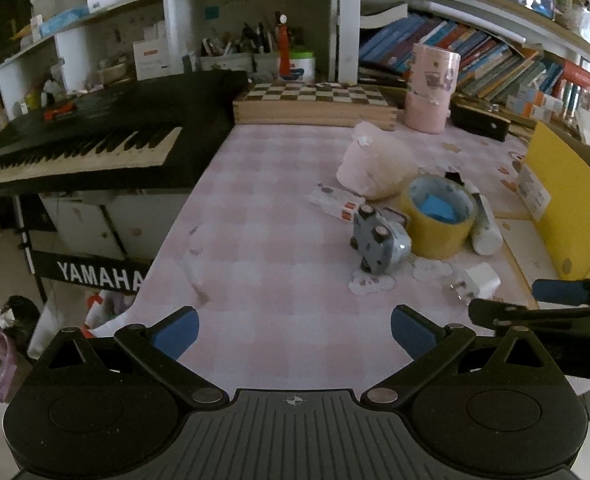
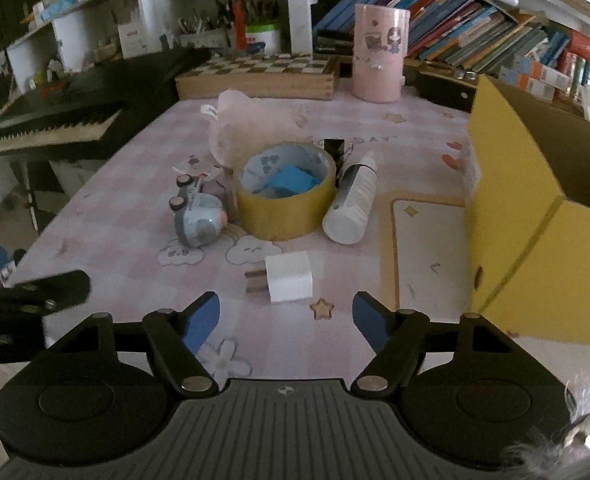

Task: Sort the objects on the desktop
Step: 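Grasp the white charger with the right tool while the left tool grasps the light-blue toy car, then lift and carry the charger and toy car in both tools toward the yellow box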

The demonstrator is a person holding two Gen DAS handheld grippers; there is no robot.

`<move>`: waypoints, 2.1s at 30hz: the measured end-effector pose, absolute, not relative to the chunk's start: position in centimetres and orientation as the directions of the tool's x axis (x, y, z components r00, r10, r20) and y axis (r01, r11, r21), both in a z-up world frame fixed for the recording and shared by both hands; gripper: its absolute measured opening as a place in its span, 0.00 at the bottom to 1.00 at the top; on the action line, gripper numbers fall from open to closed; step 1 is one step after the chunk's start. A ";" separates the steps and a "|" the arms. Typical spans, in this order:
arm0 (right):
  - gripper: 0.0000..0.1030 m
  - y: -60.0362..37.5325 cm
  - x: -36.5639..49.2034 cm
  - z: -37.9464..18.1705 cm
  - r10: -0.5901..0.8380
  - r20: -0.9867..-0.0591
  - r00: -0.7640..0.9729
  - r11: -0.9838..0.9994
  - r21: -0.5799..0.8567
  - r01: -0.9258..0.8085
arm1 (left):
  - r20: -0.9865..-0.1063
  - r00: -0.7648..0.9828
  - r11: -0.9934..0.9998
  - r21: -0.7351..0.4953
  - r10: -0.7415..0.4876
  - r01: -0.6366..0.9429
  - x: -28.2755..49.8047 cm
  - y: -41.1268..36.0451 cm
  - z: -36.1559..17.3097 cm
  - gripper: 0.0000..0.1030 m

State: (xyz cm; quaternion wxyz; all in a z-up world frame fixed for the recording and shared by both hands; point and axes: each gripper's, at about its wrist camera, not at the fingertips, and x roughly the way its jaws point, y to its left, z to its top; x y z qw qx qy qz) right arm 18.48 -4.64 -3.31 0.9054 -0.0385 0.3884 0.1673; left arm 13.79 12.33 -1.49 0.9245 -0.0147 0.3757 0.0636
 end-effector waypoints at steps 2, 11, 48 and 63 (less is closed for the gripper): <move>0.66 -4.1 19.4 -3.9 0.267 -0.726 0.634 0.936 0.040 -0.349 | -0.697 0.709 0.991 0.020 0.107 -0.130 14.3 12.5 -1.4 1.00; 0.47 -3.4 21.5 -5.2 0.276 -0.750 0.602 0.923 0.031 -0.384 | -0.707 0.700 0.993 0.031 0.105 -0.118 16.1 12.3 -1.3 1.00; 0.39 -7.1 18.4 -1.6 0.262 -0.689 0.676 0.933 0.002 -0.360 | -0.729 0.683 0.994 0.049 -0.032 0.099 23.5 7.8 -4.7 0.44; 0.39 -9.6 14.8 0.5 0.275 -0.675 0.685 0.952 0.094 -0.290 | -0.663 0.730 0.986 -0.082 -0.162 0.144 16.1 8.6 0.6 0.45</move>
